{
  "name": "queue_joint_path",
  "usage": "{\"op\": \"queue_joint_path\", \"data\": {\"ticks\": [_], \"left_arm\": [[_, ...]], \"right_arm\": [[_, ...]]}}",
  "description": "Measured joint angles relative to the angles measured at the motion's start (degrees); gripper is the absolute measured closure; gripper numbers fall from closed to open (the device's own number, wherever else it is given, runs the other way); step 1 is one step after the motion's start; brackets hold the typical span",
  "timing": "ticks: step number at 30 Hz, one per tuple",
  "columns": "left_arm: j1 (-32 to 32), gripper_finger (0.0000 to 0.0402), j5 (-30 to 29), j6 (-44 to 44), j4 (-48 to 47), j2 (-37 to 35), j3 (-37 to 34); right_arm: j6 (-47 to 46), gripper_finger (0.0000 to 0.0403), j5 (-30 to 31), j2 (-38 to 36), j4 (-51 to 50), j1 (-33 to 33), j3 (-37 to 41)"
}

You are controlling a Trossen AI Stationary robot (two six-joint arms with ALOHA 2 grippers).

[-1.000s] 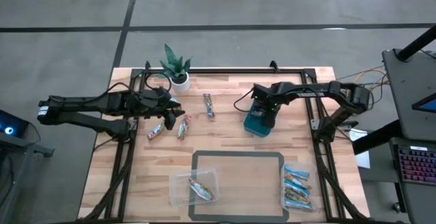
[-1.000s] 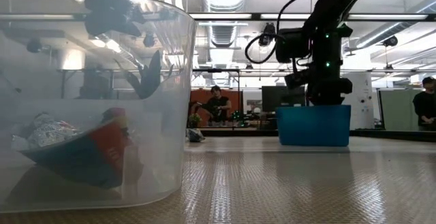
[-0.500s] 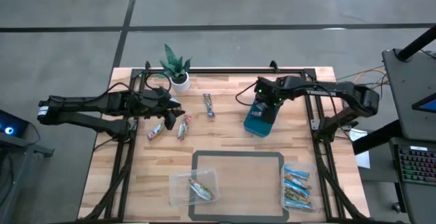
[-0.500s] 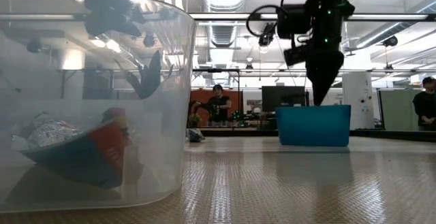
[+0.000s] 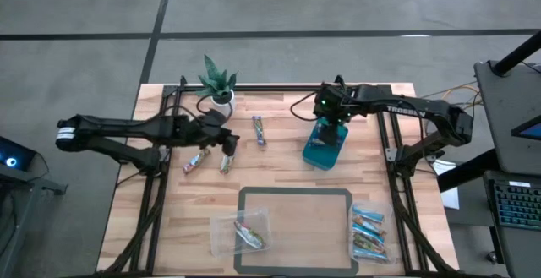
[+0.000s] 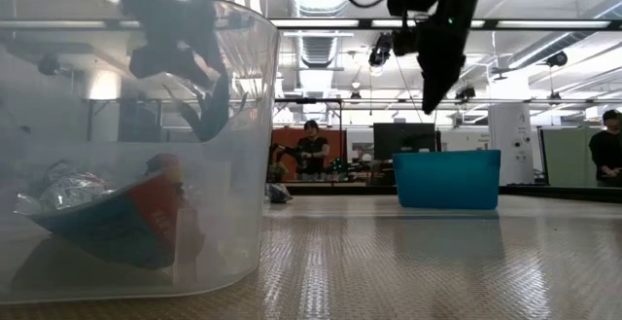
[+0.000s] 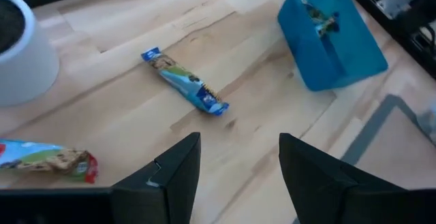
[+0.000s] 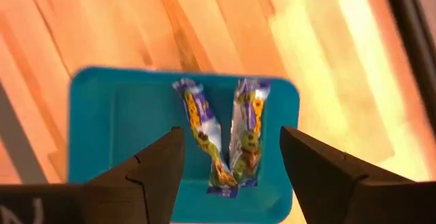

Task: Pick and place Granola Bars by type
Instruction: Put the blue granola bar into the blue bin

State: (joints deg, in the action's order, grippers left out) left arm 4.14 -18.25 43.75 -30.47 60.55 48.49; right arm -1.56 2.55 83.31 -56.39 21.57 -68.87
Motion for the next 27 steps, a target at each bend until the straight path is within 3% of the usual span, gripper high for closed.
{"op": "queue_joint_path", "data": {"ticks": [12,27], "left_arm": [[5.0,0.0221,-1.2,10.5,5.3,10.5,0.0],[10.5,0.0221,8.4,16.8,11.7,20.2,0.0]], "right_arm": [[-3.4,0.0165,0.0,0.0,-0.6,-3.6,-10.0],[-4.5,0.0159,0.0,-0.4,-0.4,-8.4,-14.7]]}}
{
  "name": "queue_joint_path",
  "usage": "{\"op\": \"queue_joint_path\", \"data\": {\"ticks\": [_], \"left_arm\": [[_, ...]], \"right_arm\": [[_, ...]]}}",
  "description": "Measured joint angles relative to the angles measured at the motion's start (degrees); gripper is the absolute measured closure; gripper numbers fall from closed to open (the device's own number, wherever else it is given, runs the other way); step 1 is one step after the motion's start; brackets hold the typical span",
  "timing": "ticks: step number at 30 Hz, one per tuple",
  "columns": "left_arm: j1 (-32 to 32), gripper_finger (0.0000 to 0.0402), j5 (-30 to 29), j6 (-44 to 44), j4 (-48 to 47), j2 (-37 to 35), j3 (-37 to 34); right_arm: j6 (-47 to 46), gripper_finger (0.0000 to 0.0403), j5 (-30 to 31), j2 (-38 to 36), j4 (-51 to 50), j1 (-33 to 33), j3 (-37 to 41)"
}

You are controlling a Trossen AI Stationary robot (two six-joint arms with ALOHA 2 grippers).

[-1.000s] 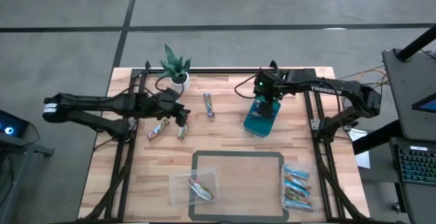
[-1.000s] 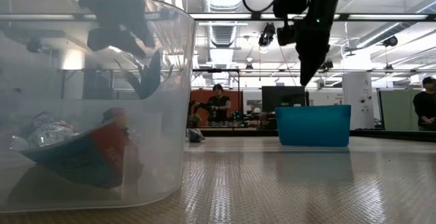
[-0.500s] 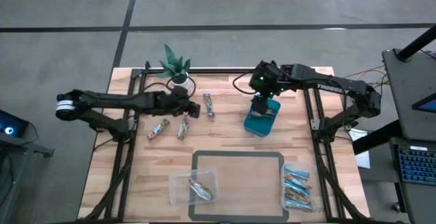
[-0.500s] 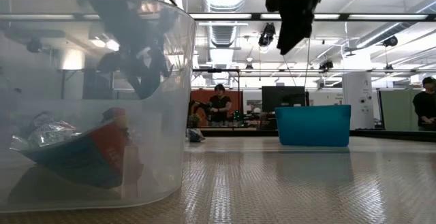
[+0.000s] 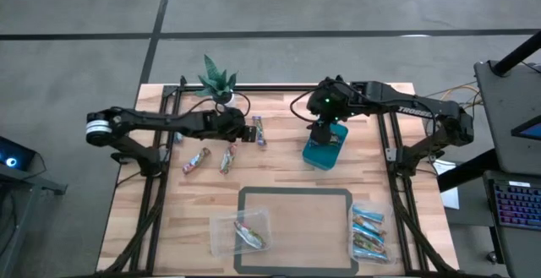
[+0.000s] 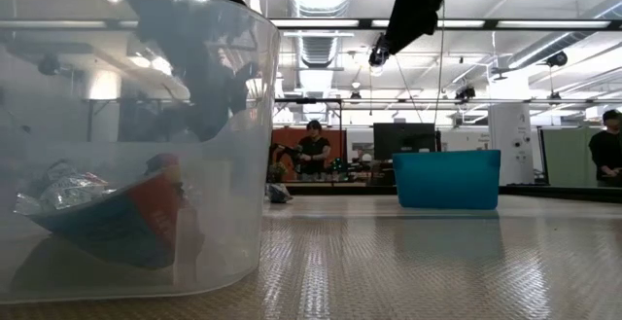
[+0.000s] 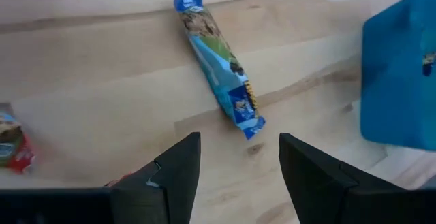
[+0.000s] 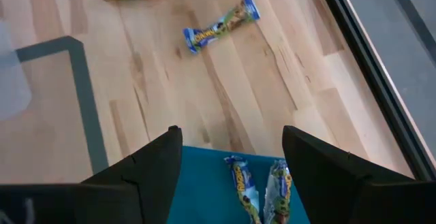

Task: Pick and place Granola Bars by type
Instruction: Put the blue granola bar into the blue bin

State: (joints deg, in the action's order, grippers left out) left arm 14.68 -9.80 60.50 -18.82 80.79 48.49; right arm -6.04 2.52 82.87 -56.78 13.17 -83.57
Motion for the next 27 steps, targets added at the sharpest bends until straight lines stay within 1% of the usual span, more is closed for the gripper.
{"op": "queue_joint_path", "data": {"ticks": [8,13,18,27], "left_arm": [[2.3,0.022,1.8,1.0,2.9,5.4,0.0],[2.7,0.022,3.7,1.1,8.6,9.4,0.4],[3.1,0.022,3.8,0.7,9.7,13.5,3.7],[3.3,0.022,4.4,0.7,8.5,20.6,8.1]], "right_arm": [[0.0,0.0158,0.0,0.0,0.0,-2.2,-0.2],[-0.5,0.0158,0.3,0.0,0.0,-3.1,-0.2],[-0.9,0.0161,0.4,0.0,0.0,-3.2,-0.2],[-1.3,0.0161,0.4,0.0,0.0,-3.4,-0.2]]}}
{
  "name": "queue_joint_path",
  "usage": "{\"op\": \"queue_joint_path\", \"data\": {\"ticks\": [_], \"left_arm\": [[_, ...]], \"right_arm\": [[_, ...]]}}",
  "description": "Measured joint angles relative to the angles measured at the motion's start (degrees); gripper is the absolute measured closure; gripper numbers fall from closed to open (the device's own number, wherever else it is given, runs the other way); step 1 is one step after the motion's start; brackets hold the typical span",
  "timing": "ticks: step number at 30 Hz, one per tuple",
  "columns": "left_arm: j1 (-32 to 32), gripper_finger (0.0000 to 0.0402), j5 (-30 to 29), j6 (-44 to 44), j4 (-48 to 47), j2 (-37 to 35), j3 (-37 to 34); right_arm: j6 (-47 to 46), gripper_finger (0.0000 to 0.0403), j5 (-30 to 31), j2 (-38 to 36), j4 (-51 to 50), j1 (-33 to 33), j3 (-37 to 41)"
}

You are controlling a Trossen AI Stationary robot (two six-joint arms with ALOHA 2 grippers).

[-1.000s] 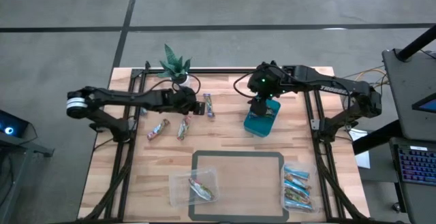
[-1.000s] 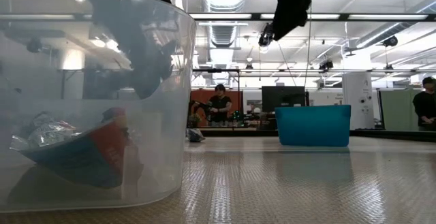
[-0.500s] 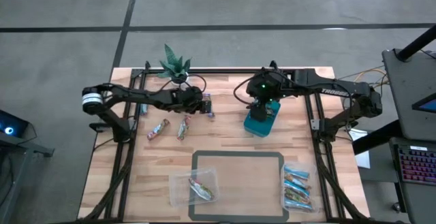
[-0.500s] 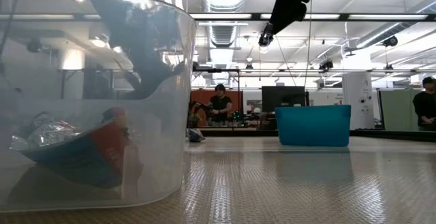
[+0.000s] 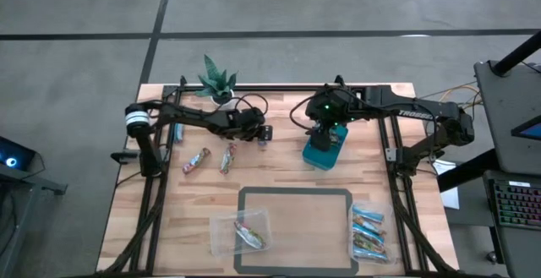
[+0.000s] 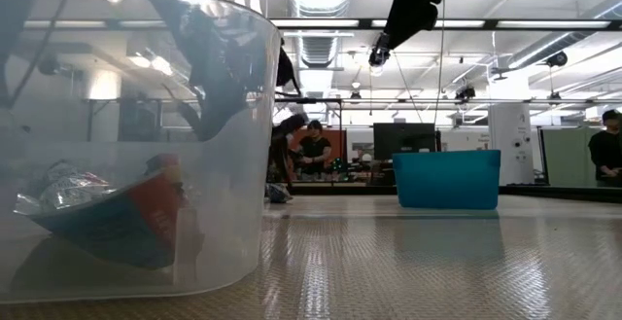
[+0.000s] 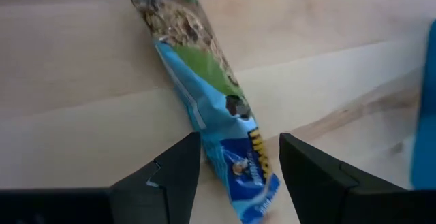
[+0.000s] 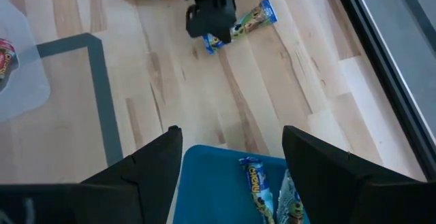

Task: Pick and place Granola Bars by type
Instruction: Put the blue granola bar into the blue bin

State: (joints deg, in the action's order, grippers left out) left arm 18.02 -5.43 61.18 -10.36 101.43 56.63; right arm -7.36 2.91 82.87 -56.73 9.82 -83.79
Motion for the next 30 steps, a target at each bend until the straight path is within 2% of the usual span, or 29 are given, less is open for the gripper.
{"op": "queue_joint_path", "data": {"ticks": [11,22,30], "left_arm": [[0.0,0.0227,-0.1,-0.1,-0.8,2.6,1.2],[0.3,0.0317,0.0,-0.1,-2.0,2.6,1.1],[0.7,0.036,0.9,-0.1,-2.3,2.6,1.1]], "right_arm": [[0.1,0.0174,-0.1,0.0,0.0,-1.1,0.0],[0.1,0.0175,0.0,0.0,0.0,-1.1,0.0],[0.0,0.0175,0.0,0.0,0.1,-1.1,0.0]]}}
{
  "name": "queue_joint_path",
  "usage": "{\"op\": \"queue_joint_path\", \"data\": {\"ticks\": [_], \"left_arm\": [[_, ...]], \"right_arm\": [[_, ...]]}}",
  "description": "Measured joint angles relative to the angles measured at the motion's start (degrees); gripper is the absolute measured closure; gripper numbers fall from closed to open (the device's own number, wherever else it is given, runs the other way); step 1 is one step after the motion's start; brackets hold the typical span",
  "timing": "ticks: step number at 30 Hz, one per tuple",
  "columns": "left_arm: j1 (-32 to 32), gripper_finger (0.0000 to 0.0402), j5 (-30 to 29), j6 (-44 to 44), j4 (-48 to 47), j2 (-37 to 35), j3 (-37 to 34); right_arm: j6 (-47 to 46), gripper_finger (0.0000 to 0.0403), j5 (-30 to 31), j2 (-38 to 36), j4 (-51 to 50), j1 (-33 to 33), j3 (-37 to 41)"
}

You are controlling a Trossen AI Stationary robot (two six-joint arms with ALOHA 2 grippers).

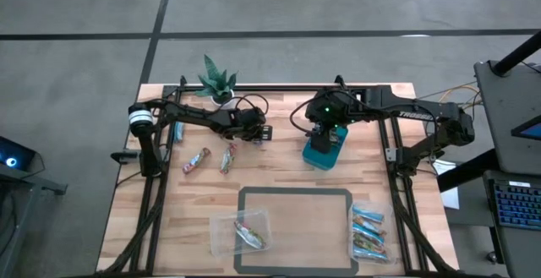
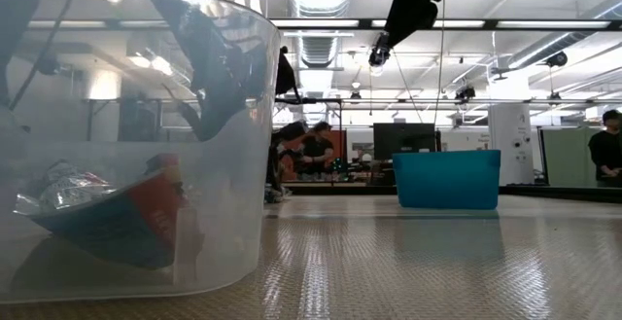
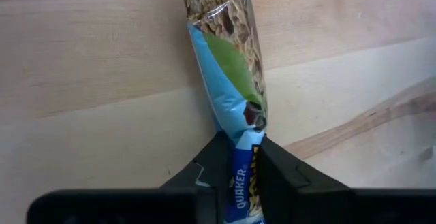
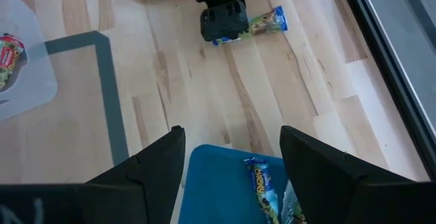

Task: Pick and place Granola Bars by type
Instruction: Put the blue granola bar into the blue bin

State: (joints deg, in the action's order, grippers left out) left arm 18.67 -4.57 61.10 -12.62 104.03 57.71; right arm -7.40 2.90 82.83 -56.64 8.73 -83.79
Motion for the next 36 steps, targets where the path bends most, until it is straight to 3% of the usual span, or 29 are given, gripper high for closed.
{"op": "queue_joint_path", "data": {"ticks": [18,24,36], "left_arm": [[0.6,0.0396,2.6,-4.3,-1.0,0.1,1.6],[-0.2,0.0397,2.3,-8.6,-2.4,0.2,6.8],[-4.0,0.0401,-0.5,-21.2,-16.6,0.0,19.4]], "right_arm": [[-0.2,0.0177,0.0,-0.1,0.7,0.0,0.0],[0.1,0.0177,0.0,-0.1,0.6,0.0,0.0],[0.1,0.0173,0.1,-1.1,0.6,0.0,-0.1]]}}
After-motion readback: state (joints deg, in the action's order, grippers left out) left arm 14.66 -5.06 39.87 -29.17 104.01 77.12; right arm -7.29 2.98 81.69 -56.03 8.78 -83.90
